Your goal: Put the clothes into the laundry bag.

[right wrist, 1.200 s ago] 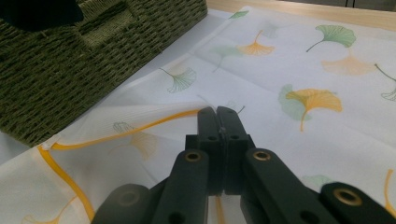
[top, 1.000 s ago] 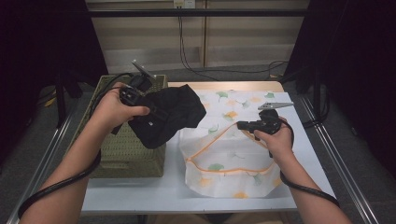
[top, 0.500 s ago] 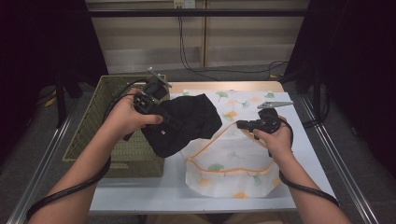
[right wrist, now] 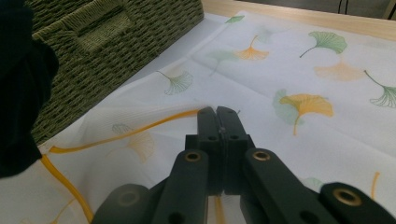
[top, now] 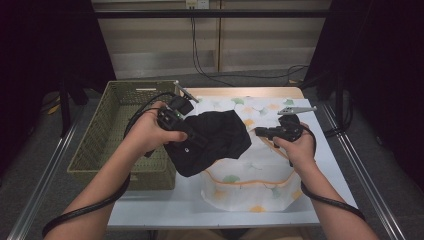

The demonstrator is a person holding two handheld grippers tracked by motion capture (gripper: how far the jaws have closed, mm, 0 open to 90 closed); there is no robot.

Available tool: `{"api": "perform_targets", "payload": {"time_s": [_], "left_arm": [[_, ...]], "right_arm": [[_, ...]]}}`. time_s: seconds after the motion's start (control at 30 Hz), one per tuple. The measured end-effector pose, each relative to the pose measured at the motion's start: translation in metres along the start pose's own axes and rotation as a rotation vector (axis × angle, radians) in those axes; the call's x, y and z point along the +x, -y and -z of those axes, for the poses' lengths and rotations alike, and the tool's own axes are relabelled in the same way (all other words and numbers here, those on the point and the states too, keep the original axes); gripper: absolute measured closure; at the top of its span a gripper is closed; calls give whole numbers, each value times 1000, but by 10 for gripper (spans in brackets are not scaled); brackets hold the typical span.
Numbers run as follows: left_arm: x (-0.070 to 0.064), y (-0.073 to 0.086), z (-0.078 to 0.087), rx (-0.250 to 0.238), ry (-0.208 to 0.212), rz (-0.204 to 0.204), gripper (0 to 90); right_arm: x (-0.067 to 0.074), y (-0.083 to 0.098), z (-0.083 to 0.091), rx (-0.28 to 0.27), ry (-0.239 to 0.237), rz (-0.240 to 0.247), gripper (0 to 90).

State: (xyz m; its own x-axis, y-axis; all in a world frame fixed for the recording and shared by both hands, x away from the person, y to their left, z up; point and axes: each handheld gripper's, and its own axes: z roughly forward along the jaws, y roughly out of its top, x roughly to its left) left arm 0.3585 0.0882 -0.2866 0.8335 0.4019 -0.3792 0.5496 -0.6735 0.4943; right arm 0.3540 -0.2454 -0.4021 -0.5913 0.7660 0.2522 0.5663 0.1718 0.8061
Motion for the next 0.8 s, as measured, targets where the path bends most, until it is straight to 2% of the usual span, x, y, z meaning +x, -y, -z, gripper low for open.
{"api": "perform_targets", "payload": {"time_s": [0.07,0.1,0.13,0.2,0.27,0.33,0.4,0.57,0.6,0.67,0.73,0.77,0.8], "left_arm": [[-1,-1,-1,27,-3,-18,633],[-2,-1,-3,18,-4,-17,633],[-6,-1,-7,-23,-4,37,633],[-4,-1,-7,24,-1,-25,633],[-5,-1,-10,39,6,-42,633],[-5,-1,-12,47,8,-50,633],[-6,-1,-16,43,14,-39,632],[-7,-3,-26,71,12,-62,632],[-9,-3,-28,58,5,-45,632],[-9,-4,-32,74,17,-58,632],[-10,-5,-36,71,13,-50,632],[-10,-6,-37,86,14,-54,632],[-11,-5,-39,76,15,-48,632]], "right_arm": [[0,-1,0,0,-3,2,900],[0,-1,0,-1,-3,5,900],[1,-1,0,-5,-3,7,900],[1,-1,0,-4,-1,7,900],[2,-1,0,-1,-1,5,900],[2,-1,0,-4,-2,7,900],[2,-1,0,-7,-2,8,900],[3,-3,0,-6,-2,11,900],[3,-3,0,-7,-3,12,900],[3,-4,-1,-7,-6,14,900],[4,-5,-1,-7,-7,16,900],[4,-5,-2,-6,-8,15,900],[5,-5,-2,-6,-9,14,900]]}}
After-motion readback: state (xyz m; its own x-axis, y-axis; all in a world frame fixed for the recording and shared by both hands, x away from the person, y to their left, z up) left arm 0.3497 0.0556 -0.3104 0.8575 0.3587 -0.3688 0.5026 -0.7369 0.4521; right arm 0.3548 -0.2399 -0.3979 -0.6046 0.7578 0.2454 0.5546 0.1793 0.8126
